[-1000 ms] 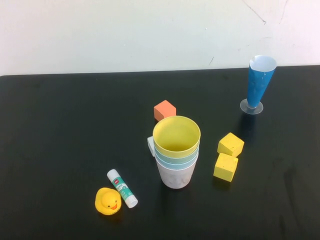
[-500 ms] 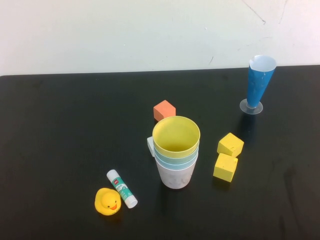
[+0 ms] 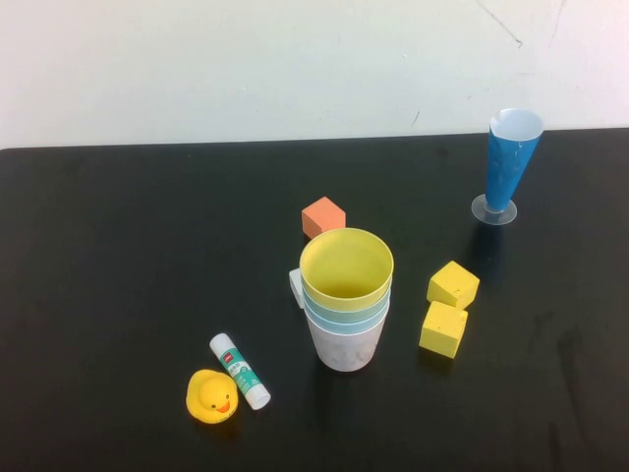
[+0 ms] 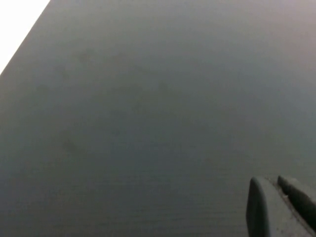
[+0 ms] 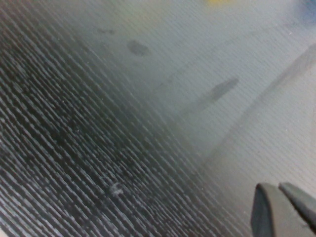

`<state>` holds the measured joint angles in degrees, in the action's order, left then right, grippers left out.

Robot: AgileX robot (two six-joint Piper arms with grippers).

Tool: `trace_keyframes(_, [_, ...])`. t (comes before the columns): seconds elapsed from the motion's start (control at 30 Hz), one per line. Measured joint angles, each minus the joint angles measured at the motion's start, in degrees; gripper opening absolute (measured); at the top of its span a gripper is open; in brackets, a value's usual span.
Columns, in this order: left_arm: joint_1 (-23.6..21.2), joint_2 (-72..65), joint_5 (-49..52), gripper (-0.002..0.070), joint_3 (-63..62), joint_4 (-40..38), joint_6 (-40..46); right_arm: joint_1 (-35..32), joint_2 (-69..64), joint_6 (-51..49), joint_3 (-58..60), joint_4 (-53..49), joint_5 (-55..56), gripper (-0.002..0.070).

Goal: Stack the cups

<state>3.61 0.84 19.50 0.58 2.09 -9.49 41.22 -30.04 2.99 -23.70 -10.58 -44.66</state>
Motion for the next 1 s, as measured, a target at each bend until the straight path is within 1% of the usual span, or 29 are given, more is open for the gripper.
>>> trace_keyframes(0.33, [0.0,0.0,0.0,0.0001,0.0,0.0,-0.1,0.0,0.0,0.0,0.0,0.0,0.0,-0.0001])
trace_keyframes(0.47, [0.0,0.0,0.0,0.0001,0.0,0.0,-0.1,-0.5,1.6,0.7,0.5,-2.5,1.3,-0.0001])
trace_keyframes(0.53, [0.0,0.0,0.0,0.0001,0.0,0.0,-0.1,-1.6,2.9,1.1,1.4,-4.2,4.8,-0.0001])
trace_keyframes(0.67, [0.0,0.0,0.0,0.0001,0.0,-0.1,-0.1,-5.3,5.0,1.2,5.3,-9.7,15.9,-0.0001])
trace_keyframes(0.77, [0.0,0.0,0.0,0.0001,0.0,-0.1,-0.1,-6.3,5.3,1.2,8.9,-13.4,21.9,-0.0001])
trace_keyframes(0.9, [0.0,0.0,0.0,0.0001,0.0,-0.1,-0.2,-6.6,5.4,1.3,13.2,-14.6,24.4,-0.0001])
trace_keyframes(1.0, [0.0,0.0,0.0,0.0001,0.0,-0.1,-0.2,-9.8,6.4,0.8,15.4,-14.6,25.0,-0.0001])
